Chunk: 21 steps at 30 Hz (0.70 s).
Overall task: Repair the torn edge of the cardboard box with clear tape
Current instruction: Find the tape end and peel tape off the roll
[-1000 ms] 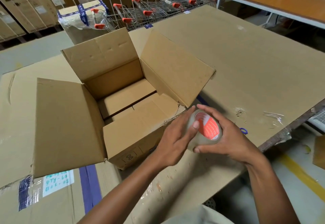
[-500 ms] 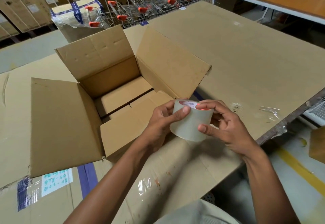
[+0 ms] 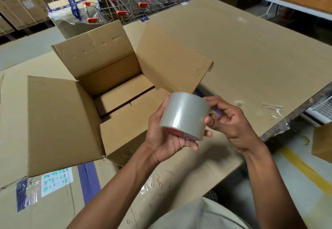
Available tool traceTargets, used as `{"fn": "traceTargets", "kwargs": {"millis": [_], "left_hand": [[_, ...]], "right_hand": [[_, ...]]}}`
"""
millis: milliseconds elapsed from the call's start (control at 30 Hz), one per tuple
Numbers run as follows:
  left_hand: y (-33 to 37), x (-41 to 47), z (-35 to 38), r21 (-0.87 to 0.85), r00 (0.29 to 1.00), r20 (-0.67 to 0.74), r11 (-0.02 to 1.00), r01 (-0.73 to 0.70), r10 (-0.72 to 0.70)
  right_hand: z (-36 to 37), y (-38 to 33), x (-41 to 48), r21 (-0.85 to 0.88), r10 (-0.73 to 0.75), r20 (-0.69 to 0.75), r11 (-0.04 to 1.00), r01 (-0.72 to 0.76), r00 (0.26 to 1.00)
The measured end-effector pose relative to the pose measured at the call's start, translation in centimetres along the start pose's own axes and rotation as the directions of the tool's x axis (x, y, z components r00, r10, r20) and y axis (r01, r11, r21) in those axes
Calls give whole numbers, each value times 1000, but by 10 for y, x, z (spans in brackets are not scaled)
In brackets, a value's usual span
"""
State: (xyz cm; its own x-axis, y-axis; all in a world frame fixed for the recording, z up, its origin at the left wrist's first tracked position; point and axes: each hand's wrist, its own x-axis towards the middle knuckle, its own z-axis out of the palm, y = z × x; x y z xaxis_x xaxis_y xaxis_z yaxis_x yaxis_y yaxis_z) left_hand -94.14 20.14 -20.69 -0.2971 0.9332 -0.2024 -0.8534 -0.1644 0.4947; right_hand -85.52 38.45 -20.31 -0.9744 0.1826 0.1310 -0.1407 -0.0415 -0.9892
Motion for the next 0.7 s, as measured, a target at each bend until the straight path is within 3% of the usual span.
{"fn": "traceTargets", "kwargs": {"millis": [67,133,167,300,467,700], "left_hand": [[-1,1,2,167,997,-70,985,39,-27],[1,0,4,428,961,-262,903,30,92],[2,-2,6,487,944,-294,873,15,147],[7,-7,17,611,934,-261,791,-36,245],[9,-4,26,519,856,-409,852,-69,318],[22,-8,42,515,823,-449,854,-81,348]], "right_hand": [[1,-3,-1,64,-4,-41,998,7,999],[3,-9,-1,150,23,-84,989,-10,996],[5,-12,-1,162,45,-115,986,-26,992],[16,-16,2,104,97,-244,992,-74,965],[23,-19,2,55,112,-204,993,-103,972],[22,-25,2,239,81,-15,968,-75,997]]}}
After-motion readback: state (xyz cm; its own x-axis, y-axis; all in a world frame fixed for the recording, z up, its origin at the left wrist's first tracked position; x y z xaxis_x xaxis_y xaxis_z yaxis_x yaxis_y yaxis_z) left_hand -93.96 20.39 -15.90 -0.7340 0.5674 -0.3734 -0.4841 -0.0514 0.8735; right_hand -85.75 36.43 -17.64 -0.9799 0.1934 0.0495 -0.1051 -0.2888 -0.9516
